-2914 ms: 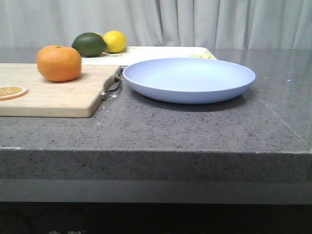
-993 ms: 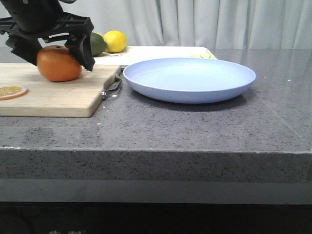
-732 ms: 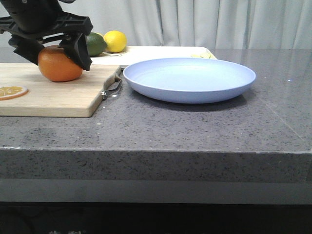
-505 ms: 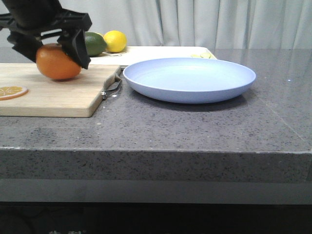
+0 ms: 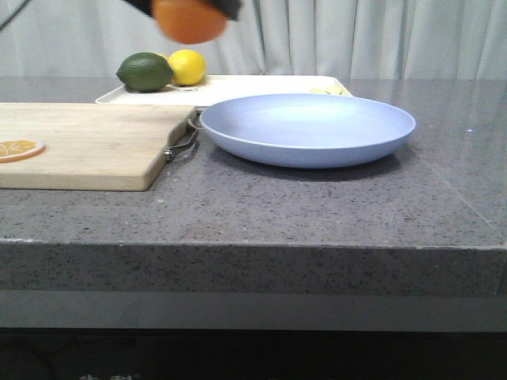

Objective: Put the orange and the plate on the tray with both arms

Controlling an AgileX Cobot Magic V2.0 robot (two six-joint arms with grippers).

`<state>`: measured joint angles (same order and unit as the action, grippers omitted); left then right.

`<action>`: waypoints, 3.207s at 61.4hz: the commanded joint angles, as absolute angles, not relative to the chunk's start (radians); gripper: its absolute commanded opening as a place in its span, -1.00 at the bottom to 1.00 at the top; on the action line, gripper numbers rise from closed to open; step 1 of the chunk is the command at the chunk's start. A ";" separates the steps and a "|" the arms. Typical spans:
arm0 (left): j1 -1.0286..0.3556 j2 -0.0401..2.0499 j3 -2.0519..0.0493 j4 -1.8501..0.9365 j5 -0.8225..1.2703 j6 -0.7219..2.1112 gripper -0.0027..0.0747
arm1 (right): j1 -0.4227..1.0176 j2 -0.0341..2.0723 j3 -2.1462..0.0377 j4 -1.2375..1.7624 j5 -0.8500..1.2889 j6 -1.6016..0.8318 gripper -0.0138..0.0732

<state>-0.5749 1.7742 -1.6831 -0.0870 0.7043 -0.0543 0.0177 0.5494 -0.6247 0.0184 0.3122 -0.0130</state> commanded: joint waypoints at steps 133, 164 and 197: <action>-0.609 1.685 -1.788 0.039 0.883 -0.074 -0.98 | 0.014 0.556 -0.663 0.021 0.243 -0.019 0.81; -0.255 1.242 -1.188 0.032 0.724 -0.103 -0.98 | 0.014 0.556 -0.663 0.021 0.243 -0.019 0.81; -0.125 0.535 -0.667 0.036 0.509 -0.103 -0.98 | 0.014 0.556 -0.663 0.021 0.220 -0.019 0.81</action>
